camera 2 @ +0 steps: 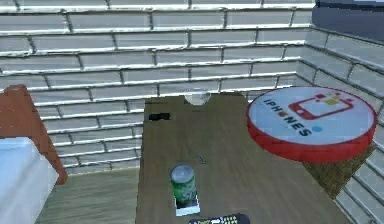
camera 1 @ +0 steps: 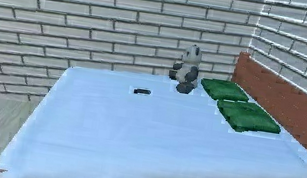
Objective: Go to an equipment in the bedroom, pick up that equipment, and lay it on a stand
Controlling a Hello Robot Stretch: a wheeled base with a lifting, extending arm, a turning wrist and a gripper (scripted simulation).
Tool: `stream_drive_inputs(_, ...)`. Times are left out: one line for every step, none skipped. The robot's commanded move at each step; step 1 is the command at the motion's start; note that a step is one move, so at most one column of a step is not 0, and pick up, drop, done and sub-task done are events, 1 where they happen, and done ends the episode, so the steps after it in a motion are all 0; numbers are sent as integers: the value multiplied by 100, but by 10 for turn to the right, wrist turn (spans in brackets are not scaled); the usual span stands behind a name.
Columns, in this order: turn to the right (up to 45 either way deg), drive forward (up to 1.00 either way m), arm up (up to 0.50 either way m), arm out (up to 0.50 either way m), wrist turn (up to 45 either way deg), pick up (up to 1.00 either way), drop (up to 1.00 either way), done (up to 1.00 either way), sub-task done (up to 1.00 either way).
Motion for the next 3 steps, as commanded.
stream_drive_inputs(150,0,0,0,0,0,0,0,0)
stream_drive_inputs(0,30,0,0,0,0,0,0,0)
stream_drive_inputs(450,0,0,0,0,0,0,0,0)
